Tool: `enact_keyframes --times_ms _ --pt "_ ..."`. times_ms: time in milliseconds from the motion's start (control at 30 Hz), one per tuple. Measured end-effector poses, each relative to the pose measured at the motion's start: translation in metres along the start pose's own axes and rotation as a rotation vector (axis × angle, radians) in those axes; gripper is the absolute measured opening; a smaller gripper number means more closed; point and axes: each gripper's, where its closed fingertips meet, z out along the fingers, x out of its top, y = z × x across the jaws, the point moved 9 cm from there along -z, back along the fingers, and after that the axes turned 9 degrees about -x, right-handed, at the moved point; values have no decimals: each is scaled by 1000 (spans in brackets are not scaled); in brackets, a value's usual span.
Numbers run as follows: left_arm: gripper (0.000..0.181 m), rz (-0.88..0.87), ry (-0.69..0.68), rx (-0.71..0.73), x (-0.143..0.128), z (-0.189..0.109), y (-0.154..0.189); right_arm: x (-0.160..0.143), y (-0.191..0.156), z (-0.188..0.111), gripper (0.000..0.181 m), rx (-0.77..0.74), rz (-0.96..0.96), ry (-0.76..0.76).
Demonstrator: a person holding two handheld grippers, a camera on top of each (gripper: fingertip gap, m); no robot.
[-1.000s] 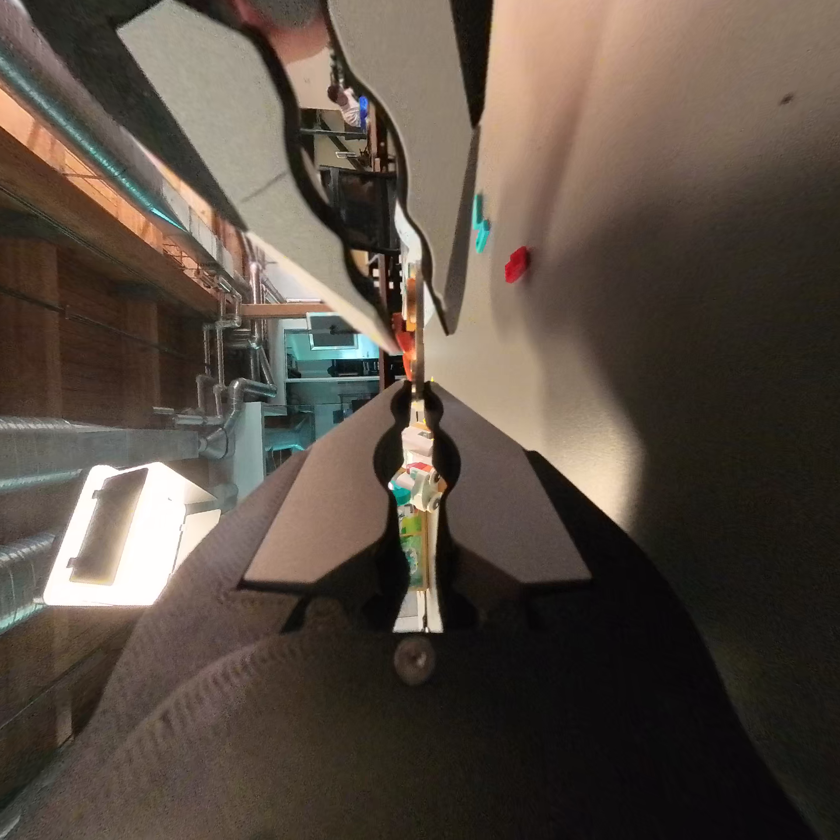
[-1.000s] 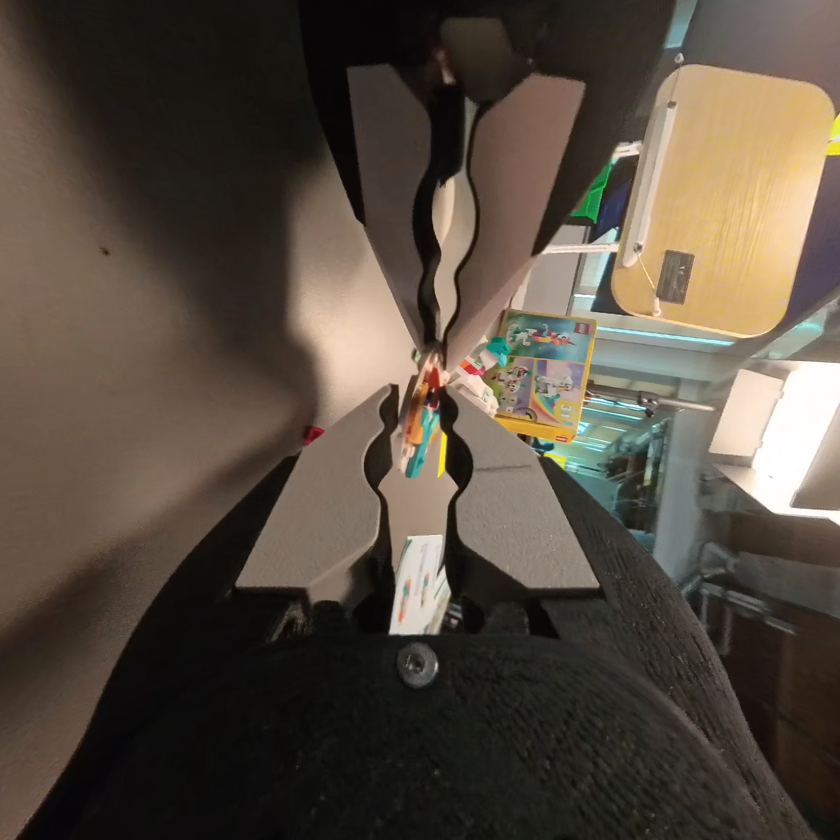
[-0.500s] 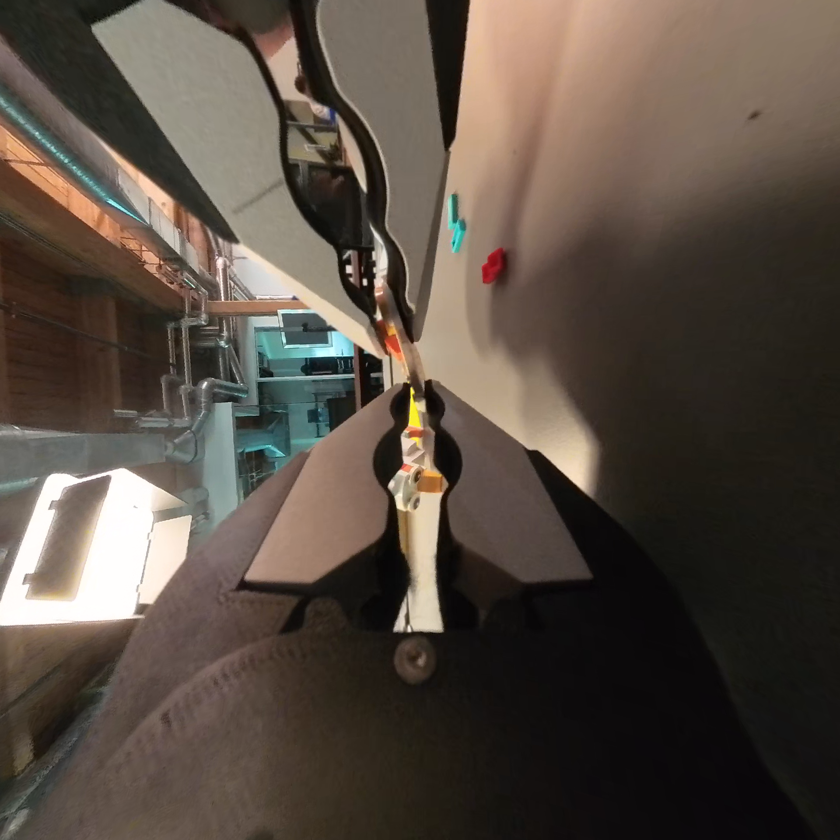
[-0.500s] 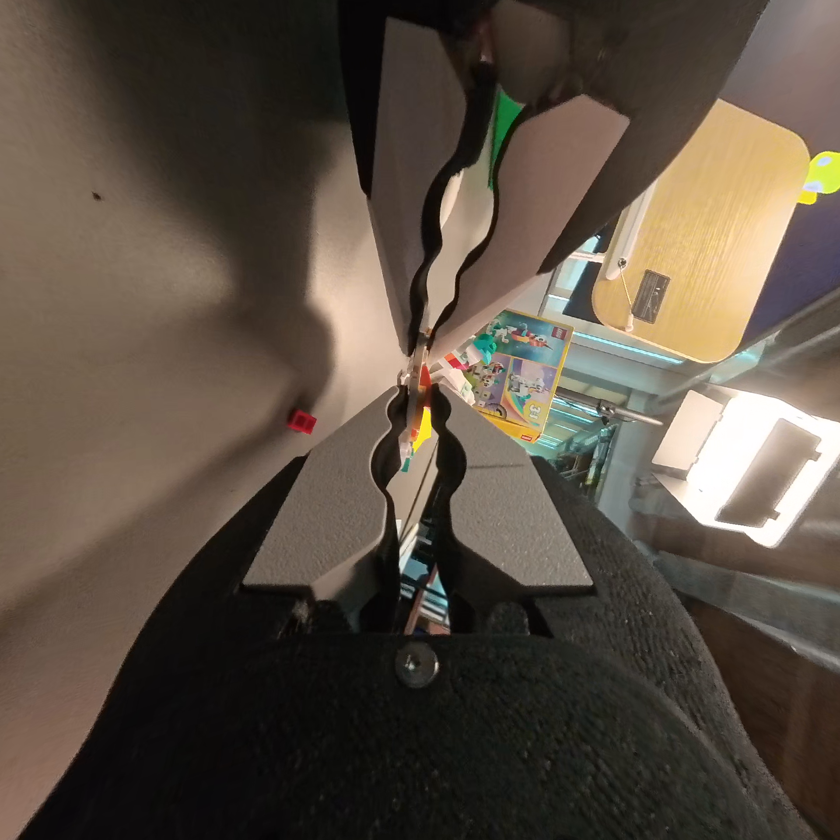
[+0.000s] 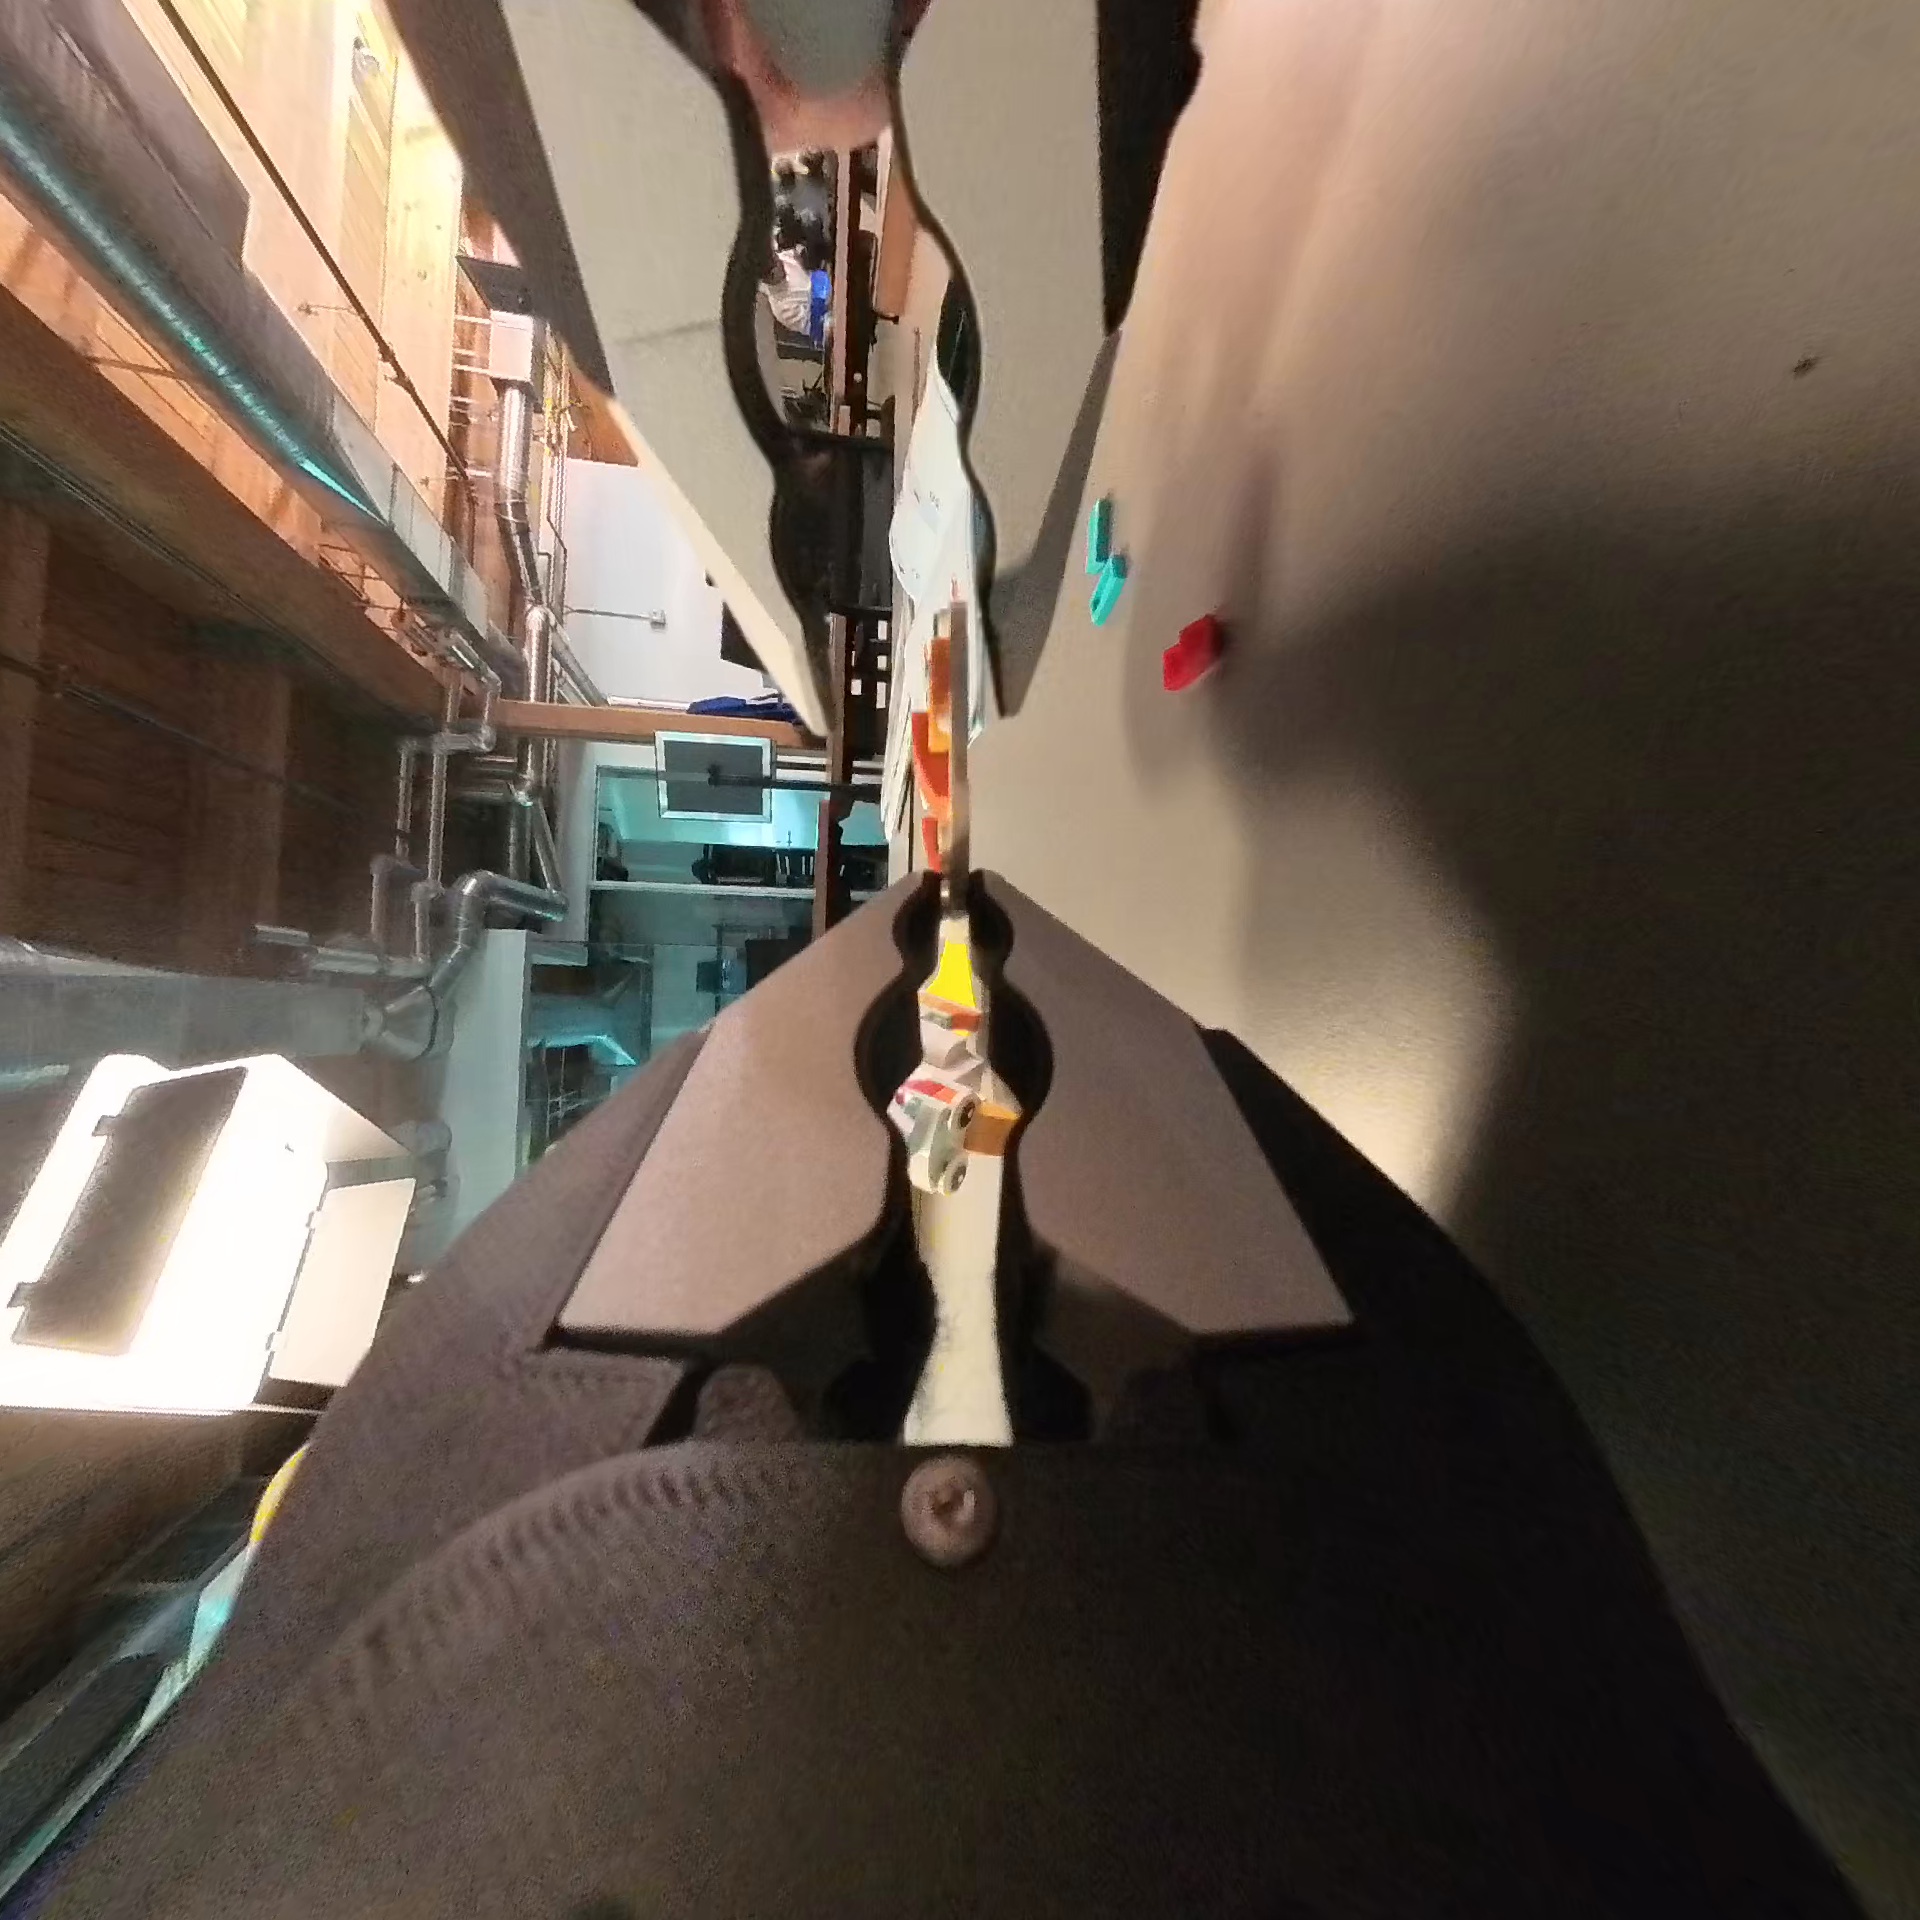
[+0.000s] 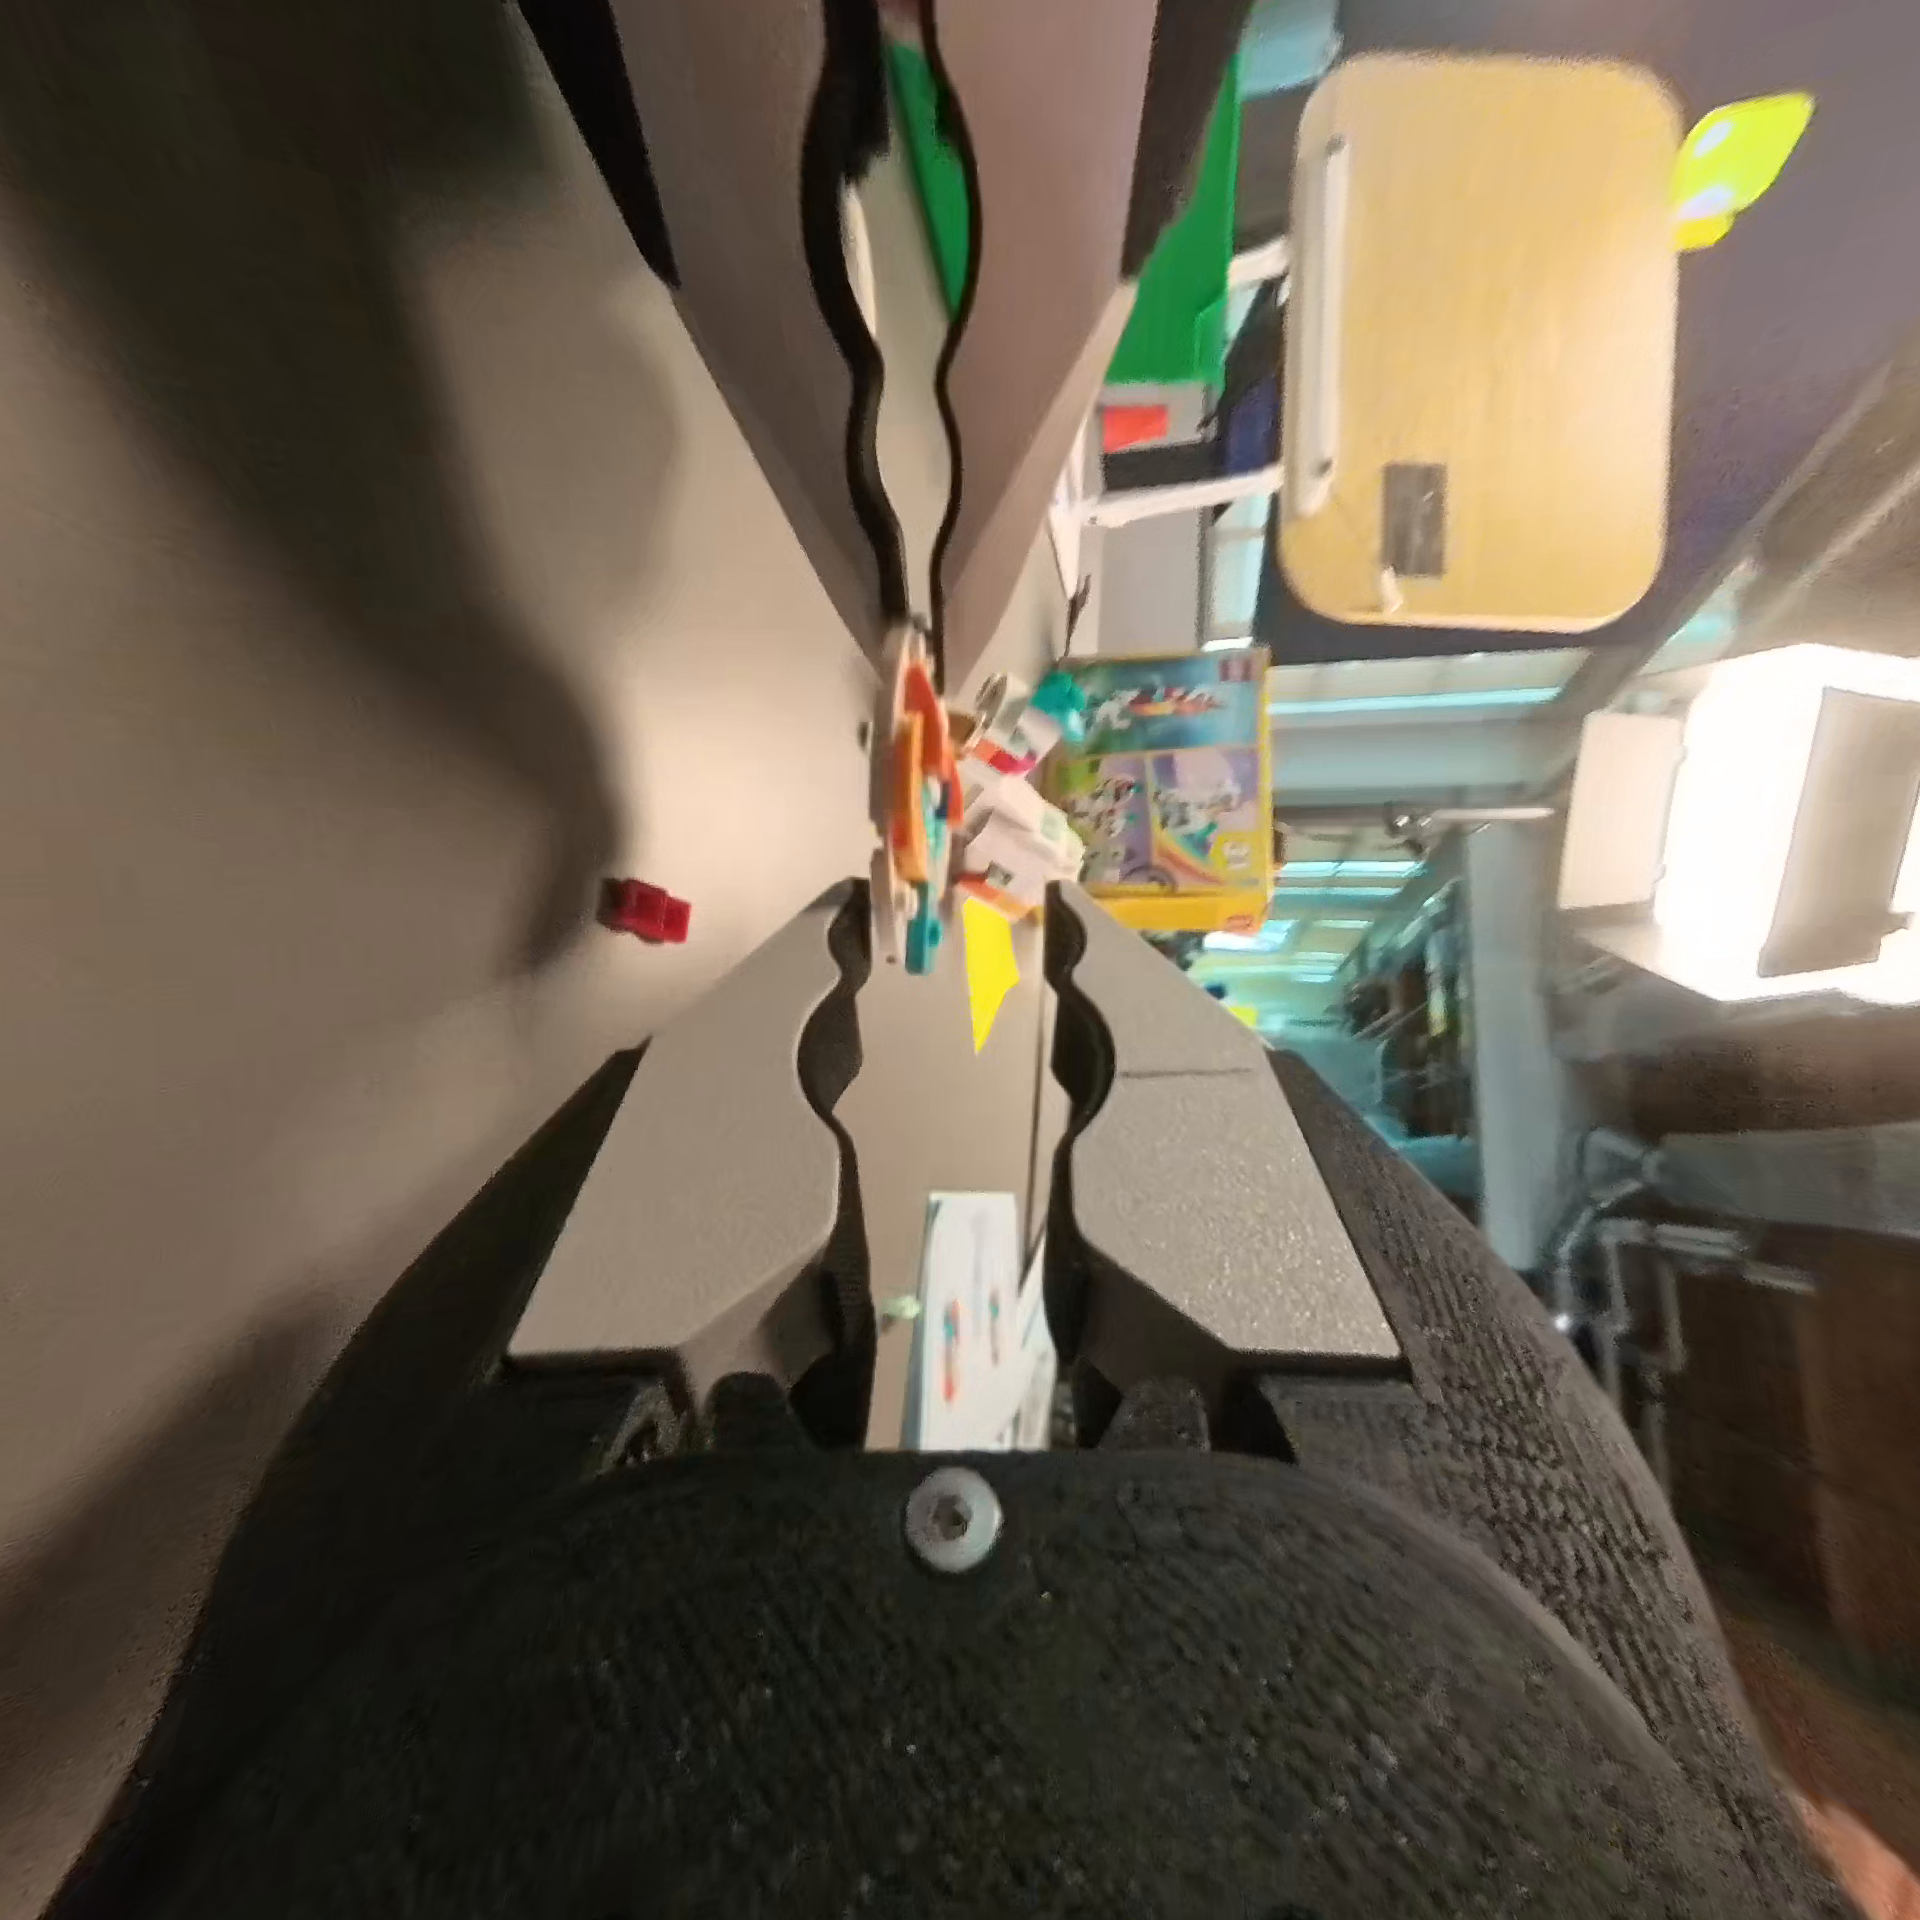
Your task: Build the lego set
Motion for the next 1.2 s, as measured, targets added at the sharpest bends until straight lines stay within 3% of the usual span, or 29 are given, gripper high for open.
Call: enact_keyframes --times_ms 233,400,533,767,1200 --pt "4 3 71 20 4 -5 1 6 -10 0 5 -52 -82 55" --pt "7 30 116 57 6 -3 3 1 -6 -7 4 -49 -79 -9" --pt "16 -39 127 61 5 -4 2 -26 -6 -22 4 -9 -104 -178" --pt "14 -101 50 45 -6 1 0 -68 -21 -57 5 122 -254 -444" --pt "11 -105 6 14 -9 5 3 -70 -29 -71 7 165 -279 -498"
